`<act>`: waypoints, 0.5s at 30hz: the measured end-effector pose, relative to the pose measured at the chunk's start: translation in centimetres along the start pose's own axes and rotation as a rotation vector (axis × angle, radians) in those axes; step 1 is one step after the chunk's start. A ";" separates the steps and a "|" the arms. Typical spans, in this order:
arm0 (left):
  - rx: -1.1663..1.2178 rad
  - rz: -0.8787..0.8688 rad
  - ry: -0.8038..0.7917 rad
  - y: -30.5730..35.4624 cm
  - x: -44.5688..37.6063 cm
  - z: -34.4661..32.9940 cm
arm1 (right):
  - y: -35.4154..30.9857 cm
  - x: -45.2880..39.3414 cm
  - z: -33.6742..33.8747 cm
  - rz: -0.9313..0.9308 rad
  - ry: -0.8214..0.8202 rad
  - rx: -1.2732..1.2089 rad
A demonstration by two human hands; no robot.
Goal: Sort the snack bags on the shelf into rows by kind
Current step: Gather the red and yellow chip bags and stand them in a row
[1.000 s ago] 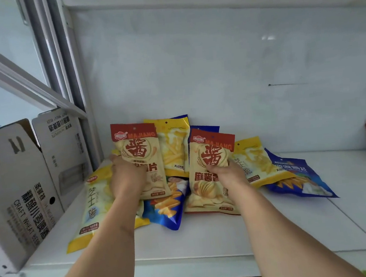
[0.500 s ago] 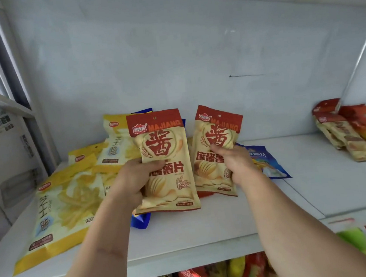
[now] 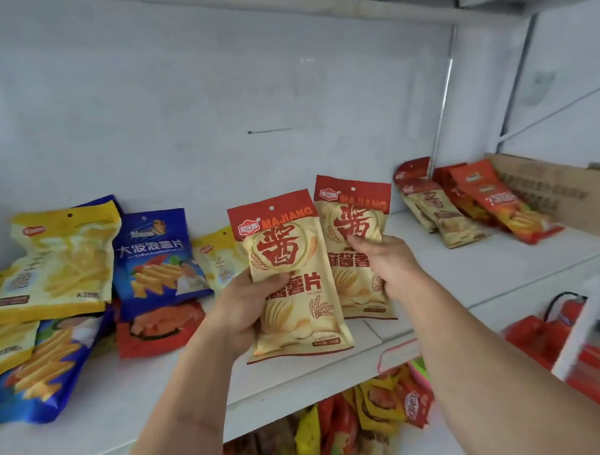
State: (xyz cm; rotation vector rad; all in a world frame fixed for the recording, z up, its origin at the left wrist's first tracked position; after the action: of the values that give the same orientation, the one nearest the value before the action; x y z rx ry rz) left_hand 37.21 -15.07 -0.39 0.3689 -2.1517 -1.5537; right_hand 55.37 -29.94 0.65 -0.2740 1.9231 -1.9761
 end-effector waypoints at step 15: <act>0.034 -0.004 0.000 -3.7 -7.8 -18.7 | 3.6 -9.0 18.9 -0.026 0.033 0.062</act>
State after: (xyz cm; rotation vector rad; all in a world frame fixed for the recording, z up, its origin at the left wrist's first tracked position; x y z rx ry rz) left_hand 53.28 -27.99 -0.72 0.3847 -2.1812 -1.5210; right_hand 71.39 -43.84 -0.89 -0.2523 1.8830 -2.0656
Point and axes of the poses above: each hand's wrist, its own x-axis away from the middle knuckle, its own z-axis out of the back of the hand, y = z × x, the point moved 3 cm from there along -x, towards the middle knuckle, and after that the axes turned 6 degrees about z, right-handed, at the moved point
